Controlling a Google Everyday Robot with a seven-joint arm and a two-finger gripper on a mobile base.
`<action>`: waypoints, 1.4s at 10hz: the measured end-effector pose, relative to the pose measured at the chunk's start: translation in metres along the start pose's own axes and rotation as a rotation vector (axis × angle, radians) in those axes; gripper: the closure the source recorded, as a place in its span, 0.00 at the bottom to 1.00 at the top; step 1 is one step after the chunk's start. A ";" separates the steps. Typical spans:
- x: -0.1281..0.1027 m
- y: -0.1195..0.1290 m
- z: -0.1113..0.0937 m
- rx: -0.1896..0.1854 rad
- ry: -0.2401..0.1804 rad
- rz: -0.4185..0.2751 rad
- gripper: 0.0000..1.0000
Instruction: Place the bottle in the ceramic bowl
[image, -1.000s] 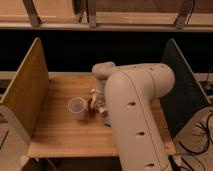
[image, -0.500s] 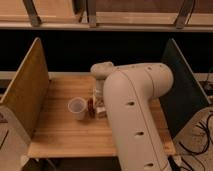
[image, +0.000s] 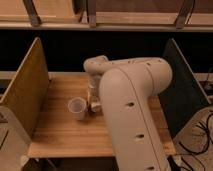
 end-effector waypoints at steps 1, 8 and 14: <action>-0.007 0.002 -0.013 0.021 -0.025 -0.011 1.00; -0.018 -0.100 -0.074 0.170 -0.095 0.234 1.00; -0.009 -0.133 -0.082 0.175 -0.102 0.323 0.69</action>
